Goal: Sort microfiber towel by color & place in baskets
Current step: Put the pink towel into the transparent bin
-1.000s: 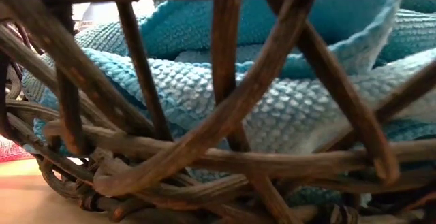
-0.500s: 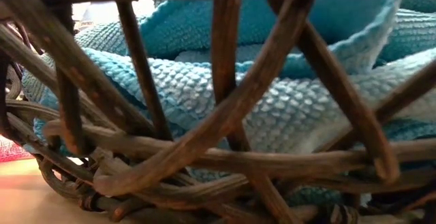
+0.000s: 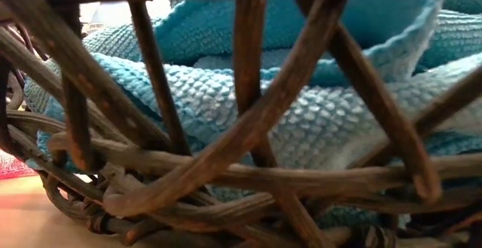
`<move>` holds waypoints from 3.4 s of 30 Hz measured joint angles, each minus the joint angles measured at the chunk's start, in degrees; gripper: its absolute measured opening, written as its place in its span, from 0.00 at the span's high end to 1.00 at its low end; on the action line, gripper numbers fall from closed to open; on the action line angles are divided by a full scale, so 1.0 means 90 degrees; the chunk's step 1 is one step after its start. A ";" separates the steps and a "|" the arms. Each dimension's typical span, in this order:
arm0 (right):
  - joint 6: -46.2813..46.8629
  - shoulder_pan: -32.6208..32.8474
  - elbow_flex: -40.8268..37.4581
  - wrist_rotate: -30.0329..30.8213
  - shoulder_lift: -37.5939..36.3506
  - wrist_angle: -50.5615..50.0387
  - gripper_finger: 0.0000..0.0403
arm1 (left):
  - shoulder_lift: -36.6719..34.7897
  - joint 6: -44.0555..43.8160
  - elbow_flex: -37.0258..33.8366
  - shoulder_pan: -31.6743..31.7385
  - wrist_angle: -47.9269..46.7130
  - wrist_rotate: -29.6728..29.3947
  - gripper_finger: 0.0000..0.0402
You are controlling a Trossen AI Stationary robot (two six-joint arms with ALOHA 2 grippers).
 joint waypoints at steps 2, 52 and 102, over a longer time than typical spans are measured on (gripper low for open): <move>0.0008 0.0000 0.0000 0.0000 0.0000 0.0000 0.14 | 0.0021 0.0301 0.0000 0.0000 0.0012 0.0131 0.57; -0.0062 0.0005 -0.0002 -0.0029 0.0017 0.0281 0.14 | 0.1442 0.1357 -0.0004 0.0373 -0.0194 0.0649 0.99; 0.0151 0.0005 -0.0007 -0.0148 0.0447 0.0625 0.14 | -0.2754 0.5161 0.1345 0.7022 0.1297 -0.2411 1.00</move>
